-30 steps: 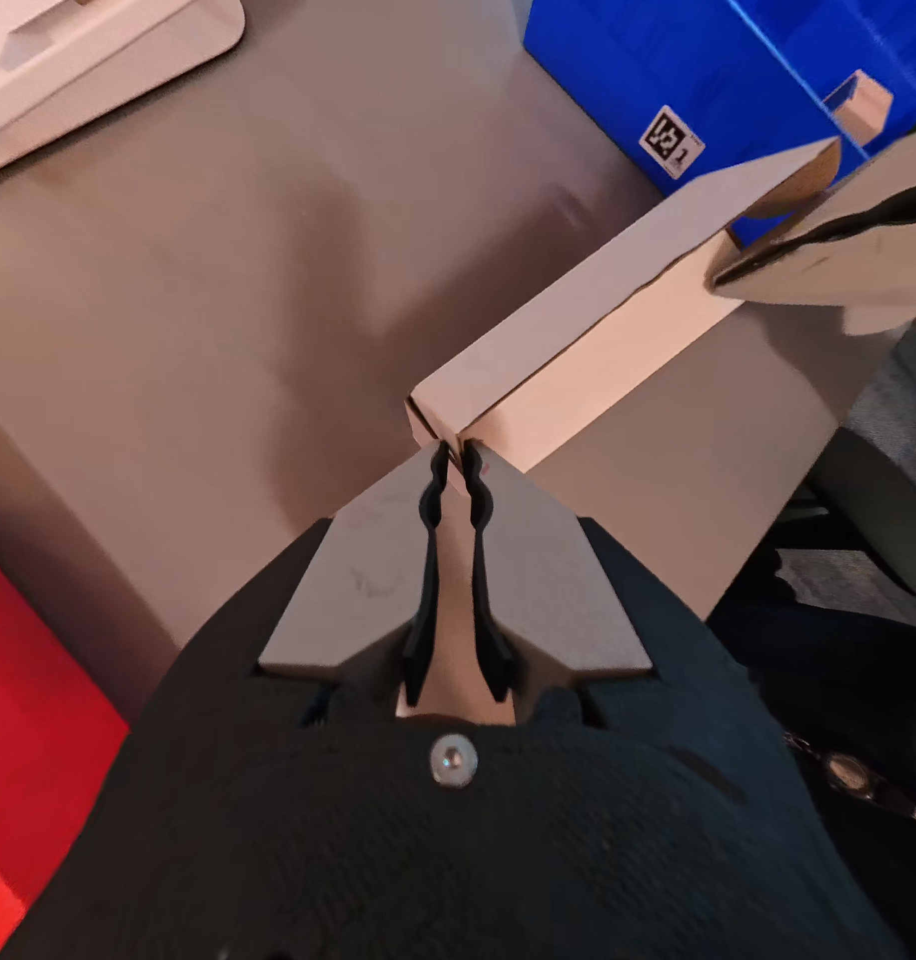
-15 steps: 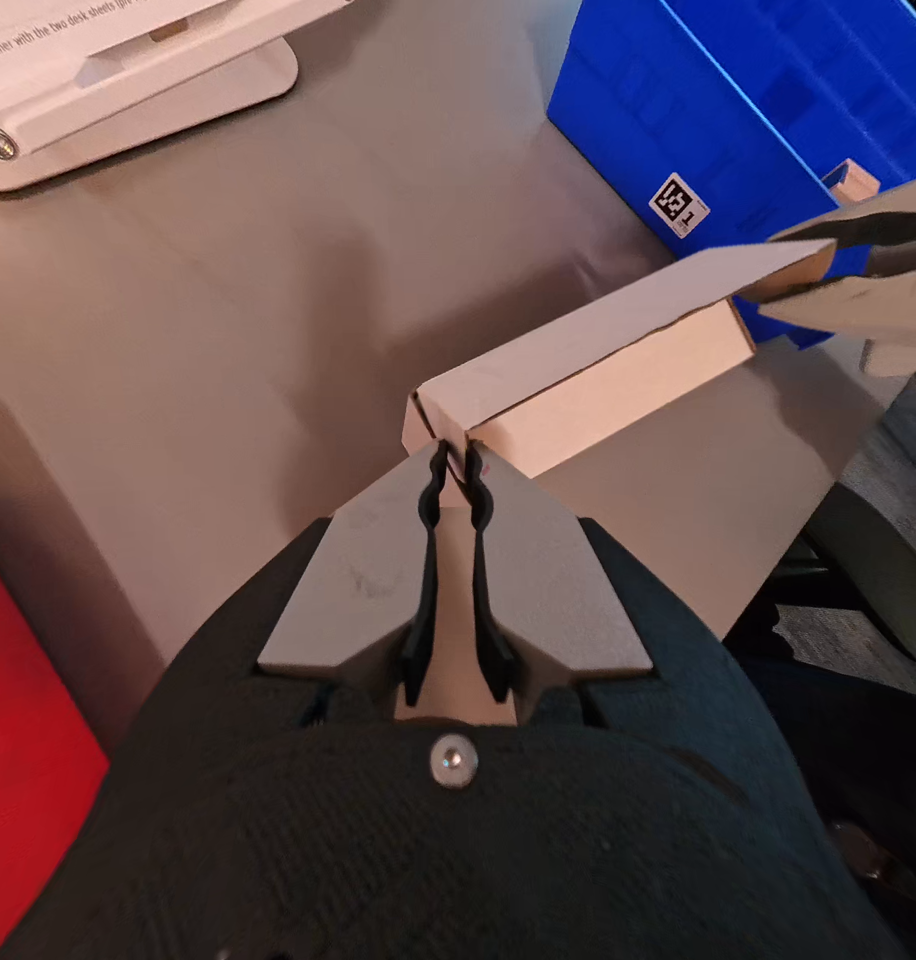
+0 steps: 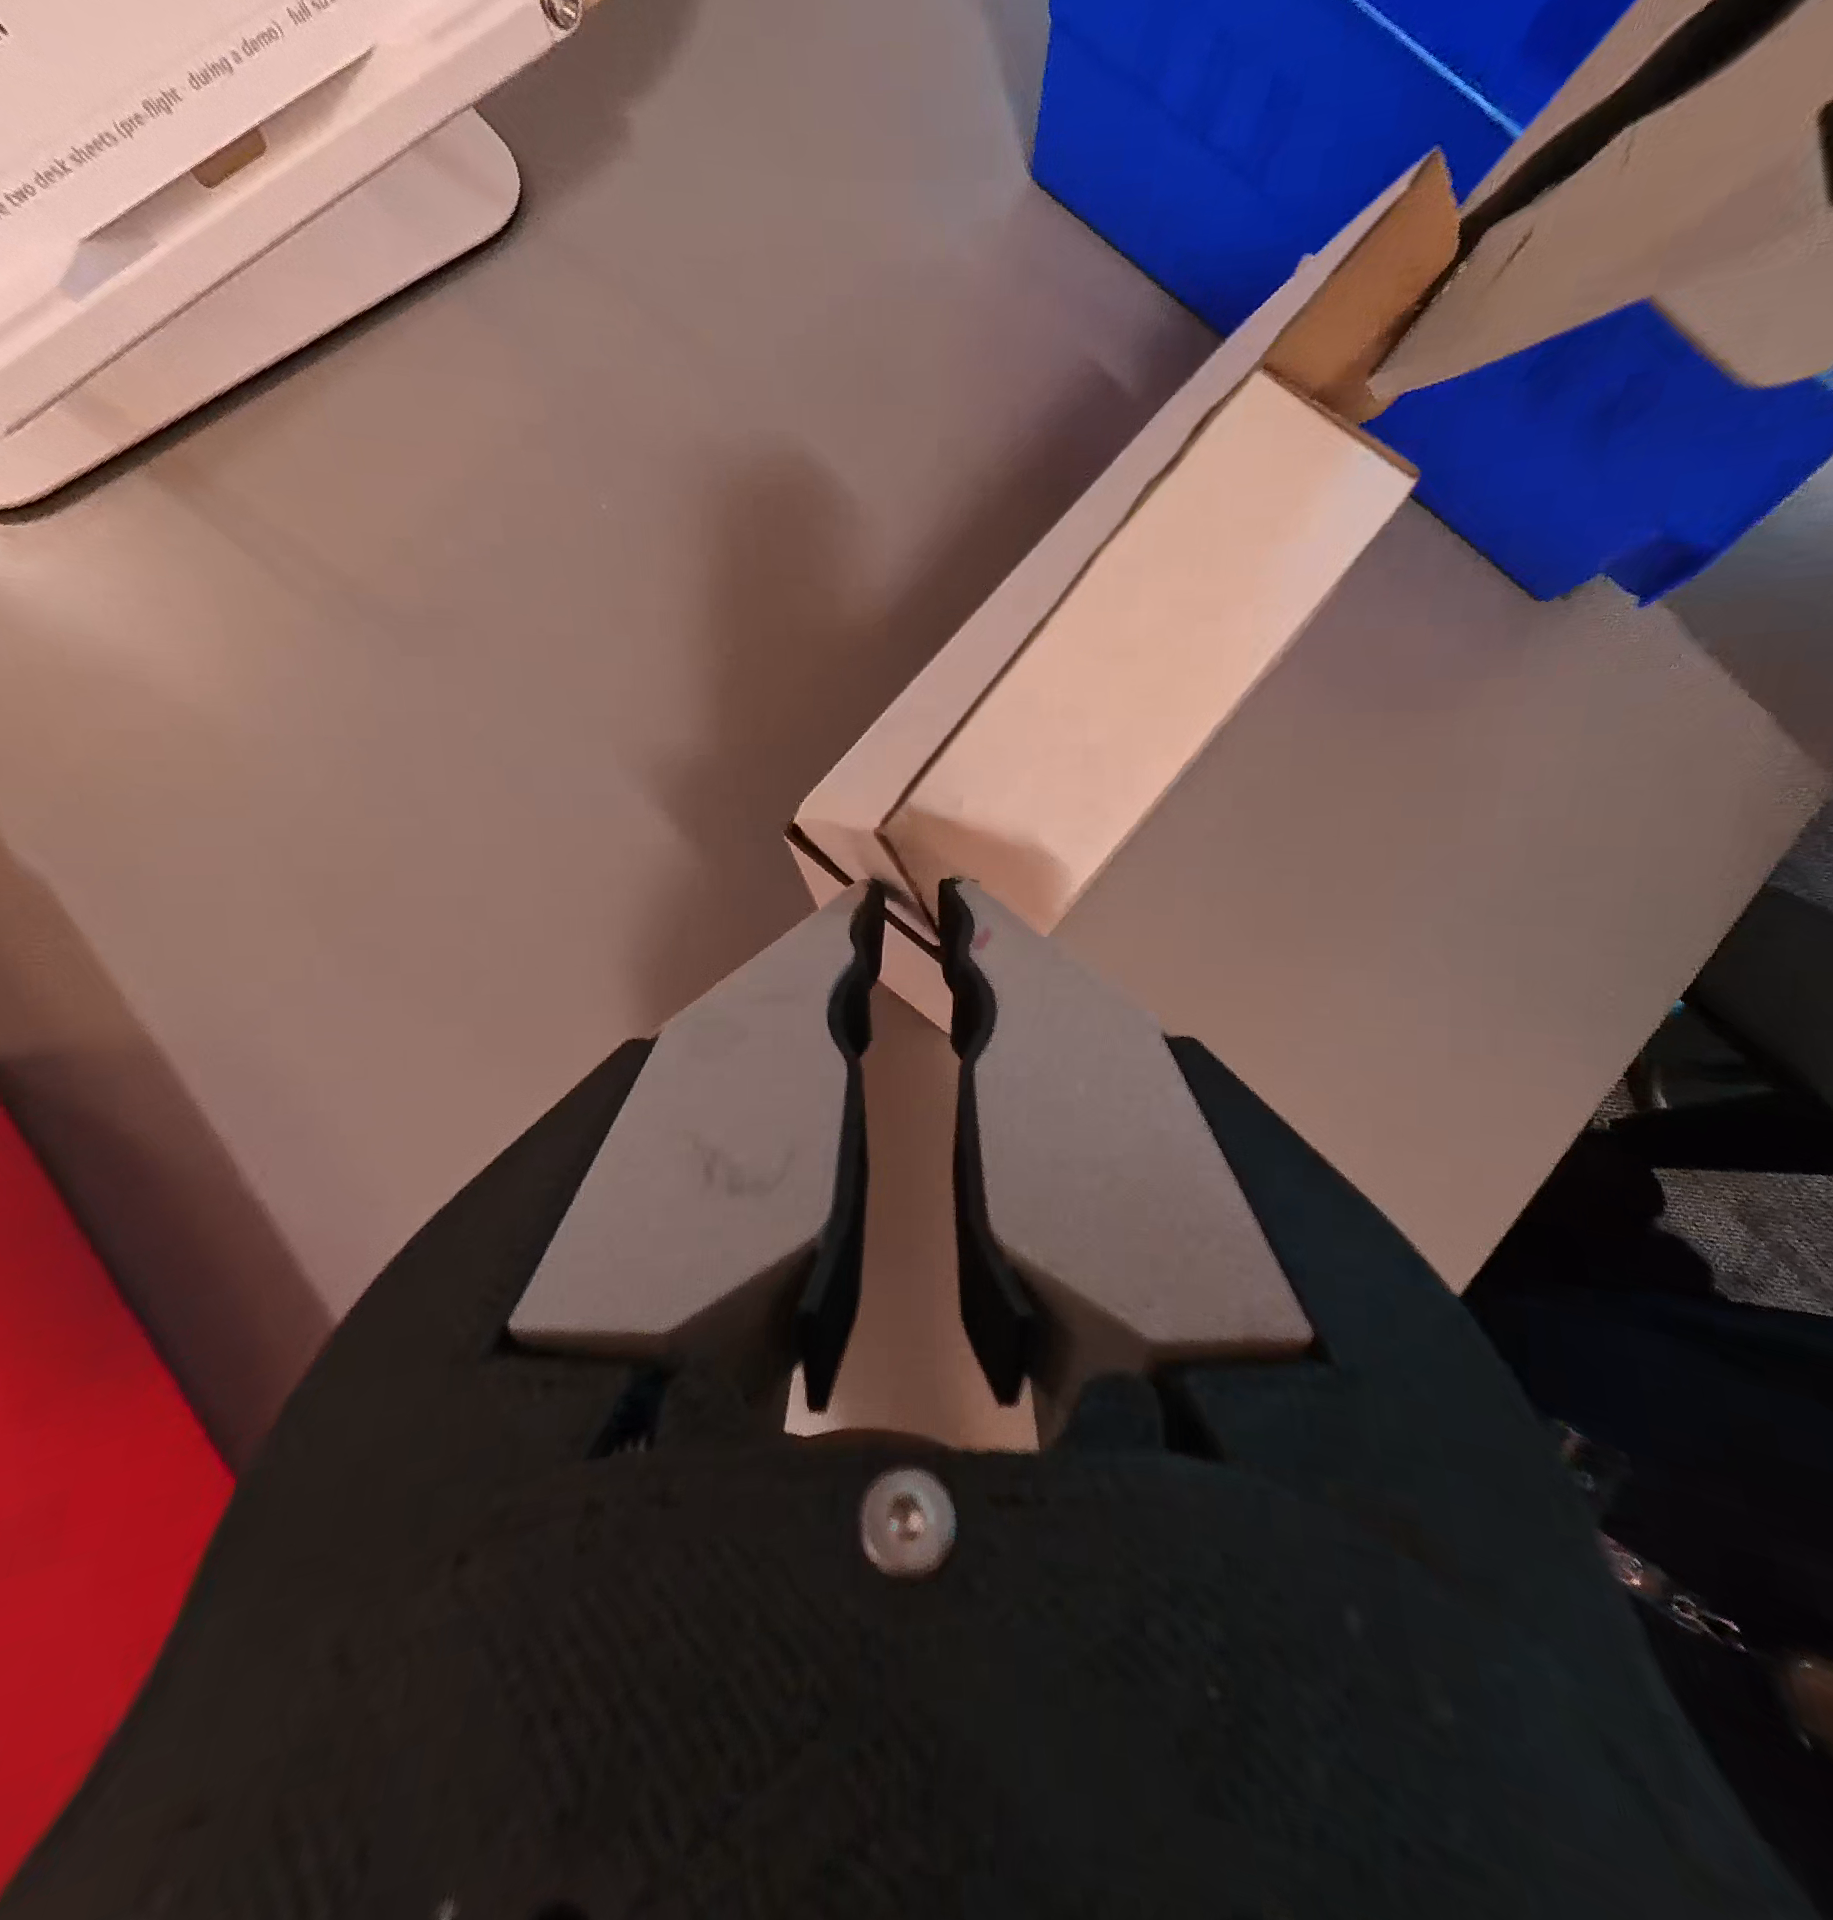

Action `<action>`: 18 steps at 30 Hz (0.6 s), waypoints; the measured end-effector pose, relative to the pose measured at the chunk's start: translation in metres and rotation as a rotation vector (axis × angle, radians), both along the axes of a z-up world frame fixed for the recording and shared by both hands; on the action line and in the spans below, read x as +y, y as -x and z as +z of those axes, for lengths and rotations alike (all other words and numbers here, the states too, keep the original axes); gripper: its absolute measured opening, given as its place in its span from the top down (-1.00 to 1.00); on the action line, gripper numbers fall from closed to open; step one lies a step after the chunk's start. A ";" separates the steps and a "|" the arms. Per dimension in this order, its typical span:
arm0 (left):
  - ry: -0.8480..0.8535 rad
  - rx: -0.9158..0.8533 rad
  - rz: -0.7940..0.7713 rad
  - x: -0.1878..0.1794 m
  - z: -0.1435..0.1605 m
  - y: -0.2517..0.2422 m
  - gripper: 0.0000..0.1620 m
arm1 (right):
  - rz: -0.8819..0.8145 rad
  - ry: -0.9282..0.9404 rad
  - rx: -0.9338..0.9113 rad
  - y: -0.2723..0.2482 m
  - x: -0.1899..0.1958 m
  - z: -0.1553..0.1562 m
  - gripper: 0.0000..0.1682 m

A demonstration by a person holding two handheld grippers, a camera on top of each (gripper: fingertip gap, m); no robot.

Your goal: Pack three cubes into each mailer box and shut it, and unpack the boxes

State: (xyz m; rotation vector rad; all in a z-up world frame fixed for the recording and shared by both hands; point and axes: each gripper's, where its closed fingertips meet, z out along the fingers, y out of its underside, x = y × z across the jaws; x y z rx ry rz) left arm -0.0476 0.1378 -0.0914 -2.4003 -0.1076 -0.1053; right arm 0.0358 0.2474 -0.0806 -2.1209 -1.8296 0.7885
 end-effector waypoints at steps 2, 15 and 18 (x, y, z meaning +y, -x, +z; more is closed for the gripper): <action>-0.002 0.018 0.005 0.001 0.000 0.003 0.91 | 0.013 0.097 -0.047 0.002 -0.001 0.001 0.94; -0.170 -0.008 0.019 0.010 0.010 -0.009 0.74 | -0.070 0.080 -0.020 0.001 0.029 -0.009 0.99; -0.281 0.074 0.013 0.003 0.040 -0.019 0.84 | -0.085 0.061 0.025 -0.001 0.032 -0.007 1.00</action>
